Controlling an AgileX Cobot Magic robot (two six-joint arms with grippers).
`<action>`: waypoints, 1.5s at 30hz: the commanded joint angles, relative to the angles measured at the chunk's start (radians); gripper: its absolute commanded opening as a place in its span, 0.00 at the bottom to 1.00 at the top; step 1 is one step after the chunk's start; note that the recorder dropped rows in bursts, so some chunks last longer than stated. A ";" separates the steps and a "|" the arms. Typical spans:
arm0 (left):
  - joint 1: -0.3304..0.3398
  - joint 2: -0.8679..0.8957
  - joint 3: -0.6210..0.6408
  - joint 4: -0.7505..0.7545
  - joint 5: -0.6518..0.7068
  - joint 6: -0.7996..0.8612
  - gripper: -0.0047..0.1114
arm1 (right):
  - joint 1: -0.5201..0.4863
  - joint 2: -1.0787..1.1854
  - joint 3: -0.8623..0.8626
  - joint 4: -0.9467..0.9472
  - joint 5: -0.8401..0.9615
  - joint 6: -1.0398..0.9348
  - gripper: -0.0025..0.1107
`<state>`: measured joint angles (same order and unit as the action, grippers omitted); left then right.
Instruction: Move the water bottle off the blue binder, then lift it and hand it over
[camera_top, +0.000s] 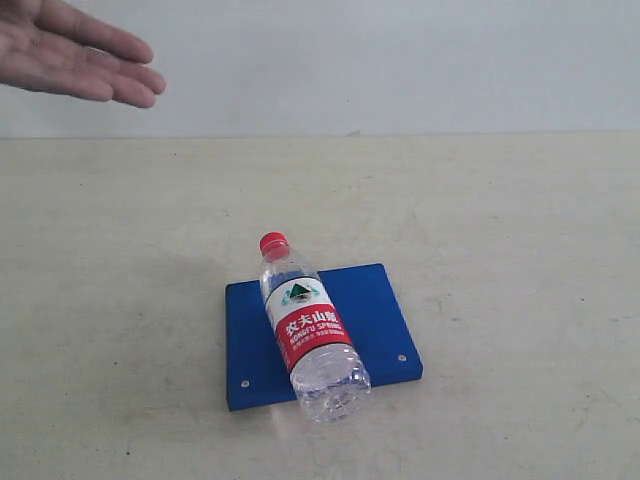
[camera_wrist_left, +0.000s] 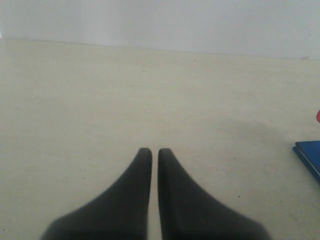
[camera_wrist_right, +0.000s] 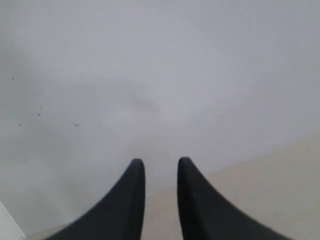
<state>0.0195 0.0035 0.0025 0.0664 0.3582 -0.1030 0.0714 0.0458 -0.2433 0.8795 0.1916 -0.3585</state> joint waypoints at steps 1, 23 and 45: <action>-0.006 -0.003 -0.003 -0.003 -0.005 -0.009 0.08 | -0.002 0.256 -0.219 0.001 0.171 -0.263 0.25; -0.006 -0.003 -0.003 -0.003 -0.005 -0.009 0.08 | 0.342 1.806 -1.160 0.012 0.605 -0.326 0.61; -0.006 -0.003 -0.003 -0.003 -0.005 -0.009 0.08 | 0.357 2.213 -1.483 -0.168 0.700 -0.055 0.61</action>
<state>0.0195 0.0035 0.0025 0.0664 0.3582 -0.1030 0.4289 2.2477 -1.7150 0.7038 0.8978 -0.4110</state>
